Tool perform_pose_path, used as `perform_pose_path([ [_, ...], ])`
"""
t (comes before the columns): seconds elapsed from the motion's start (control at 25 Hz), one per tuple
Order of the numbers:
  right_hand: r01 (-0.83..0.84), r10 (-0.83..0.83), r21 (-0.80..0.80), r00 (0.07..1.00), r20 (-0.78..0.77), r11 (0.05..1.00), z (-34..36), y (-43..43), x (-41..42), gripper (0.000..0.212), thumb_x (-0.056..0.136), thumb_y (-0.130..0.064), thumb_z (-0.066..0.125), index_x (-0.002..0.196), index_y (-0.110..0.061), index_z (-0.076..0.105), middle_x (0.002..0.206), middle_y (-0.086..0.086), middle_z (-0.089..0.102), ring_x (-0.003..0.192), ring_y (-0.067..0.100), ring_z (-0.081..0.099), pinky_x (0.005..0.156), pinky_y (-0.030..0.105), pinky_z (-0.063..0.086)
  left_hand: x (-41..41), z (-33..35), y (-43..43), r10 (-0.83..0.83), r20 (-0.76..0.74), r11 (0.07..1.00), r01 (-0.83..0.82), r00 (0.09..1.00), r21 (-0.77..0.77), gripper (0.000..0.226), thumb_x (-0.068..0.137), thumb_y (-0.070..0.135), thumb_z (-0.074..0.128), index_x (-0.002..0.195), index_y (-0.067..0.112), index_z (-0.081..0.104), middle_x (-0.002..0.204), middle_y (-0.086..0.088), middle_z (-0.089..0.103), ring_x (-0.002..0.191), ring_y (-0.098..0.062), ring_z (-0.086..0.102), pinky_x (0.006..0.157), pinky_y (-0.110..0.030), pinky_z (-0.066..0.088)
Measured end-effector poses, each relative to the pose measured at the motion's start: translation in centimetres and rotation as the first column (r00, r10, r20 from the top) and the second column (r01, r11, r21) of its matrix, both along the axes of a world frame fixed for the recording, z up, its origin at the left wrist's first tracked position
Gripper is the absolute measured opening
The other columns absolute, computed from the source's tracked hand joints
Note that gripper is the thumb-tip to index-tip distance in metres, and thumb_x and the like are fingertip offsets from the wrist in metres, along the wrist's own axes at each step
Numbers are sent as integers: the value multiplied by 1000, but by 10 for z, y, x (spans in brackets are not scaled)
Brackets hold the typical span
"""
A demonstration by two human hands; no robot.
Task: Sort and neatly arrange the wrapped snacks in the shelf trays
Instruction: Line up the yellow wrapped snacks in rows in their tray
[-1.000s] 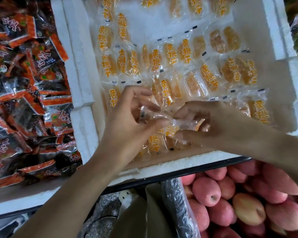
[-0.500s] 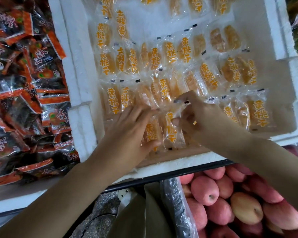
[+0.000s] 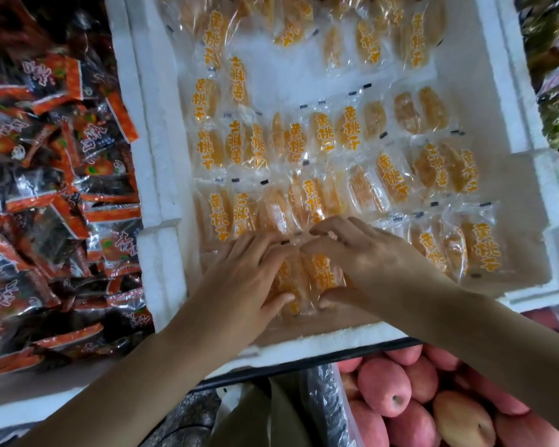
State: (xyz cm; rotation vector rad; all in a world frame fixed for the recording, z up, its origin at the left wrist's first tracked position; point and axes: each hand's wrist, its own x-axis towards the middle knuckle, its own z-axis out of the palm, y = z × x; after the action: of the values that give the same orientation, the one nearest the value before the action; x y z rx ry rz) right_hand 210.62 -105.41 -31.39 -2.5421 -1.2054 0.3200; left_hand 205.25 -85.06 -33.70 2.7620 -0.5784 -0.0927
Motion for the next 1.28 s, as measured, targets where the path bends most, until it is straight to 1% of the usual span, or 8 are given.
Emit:
perform_pose_path([
  [0.16, 188, -184, 201, 982, -34, 961, 13, 5, 38, 41, 87, -45, 49, 117, -18, 55, 114, -1, 54, 93, 15, 60, 73, 32, 54, 40, 14, 4, 83, 68, 986, -72, 994, -153, 37, 88, 38, 47, 120, 21, 52, 118, 3, 52, 112, -12, 46, 98, -26, 35],
  [0.28, 352, -355, 272, 934, -39, 896, 13, 18, 97, 34, 94, -28, 50, 125, -14, 50, 121, 3, 49, 106, 19, 54, 85, 27, 42, 100, 17, 9, 202, 126, 964, -174, 971, -203, 40, 85, 31, 52, 119, 10, 55, 117, -8, 55, 112, -25, 51, 98, -38, 39],
  [0.48, 420, -448, 182, 881, 152, 889, -5, 56, 184, 51, 94, -16, 52, 139, -6, 29, 139, 12, 34, 129, 28, 31, 105, 29, 24, 193, 7, 17, 556, -43, 813, -554, 830, -179, 56, 91, 25, 59, 138, 6, 35, 133, -17, 40, 121, -33, 44, 100, -38, 35],
  [0.6, 511, -533, 162, 833, 148, 844, -7, 72, 221, 53, 95, -21, 51, 138, -2, 26, 135, 15, 35, 129, 31, 29, 104, 32, 23, 219, -2, 18, 618, -91, 706, -602, 781, -373, 63, 86, 13, 64, 138, 12, 28, 121, -19, 49, 105, -31, 54, 84, -31, 42],
  [0.84, 543, -515, -42, 816, 262, 839, -11, 91, 261, 64, 89, -48, 48, 135, -5, 38, 130, 15, 46, 121, 35, 39, 102, 40, 30, 235, -8, 19, 650, -168, 691, -669, 741, -273, 37, 76, 11, 67, 110, 4, 54, 107, -18, 61, 102, -30, 56, 86, -35, 44],
  [1.0, 536, -567, 245, 820, 74, 808, 4, 90, 248, 43, 97, -28, 38, 135, -8, 43, 131, 18, 44, 119, 35, 38, 99, 39, 33, 232, 2, 23, 618, -162, 711, -634, 770, -305, 27, 85, 15, 61, 110, 5, 58, 116, -16, 54, 107, -24, 47, 84, -18, 32],
  [1.16, 586, -654, 501, 755, -52, 637, 6, 63, 230, 29, 95, -21, 35, 97, -11, 62, 94, 20, 56, 94, 38, 55, 78, 32, 40, 214, 19, 24, 709, -95, 526, -613, 699, -590, 25, 92, 17, 57, 112, 2, 54, 82, 3, 42, 74, -17, 51, 68, -14, 42],
  [1.28, 548, -647, 623, 758, -88, 558, 13, 45, 203, 22, 96, -25, 37, 88, -26, 57, 82, 14, 55, 77, 35, 60, 74, 50, 50, 205, 37, 24, 762, -122, 403, -613, 636, -679, 28, 93, 22, 56, 114, 3, 52, 77, 8, 42, 66, -7, 50, 62, -4, 39],
])
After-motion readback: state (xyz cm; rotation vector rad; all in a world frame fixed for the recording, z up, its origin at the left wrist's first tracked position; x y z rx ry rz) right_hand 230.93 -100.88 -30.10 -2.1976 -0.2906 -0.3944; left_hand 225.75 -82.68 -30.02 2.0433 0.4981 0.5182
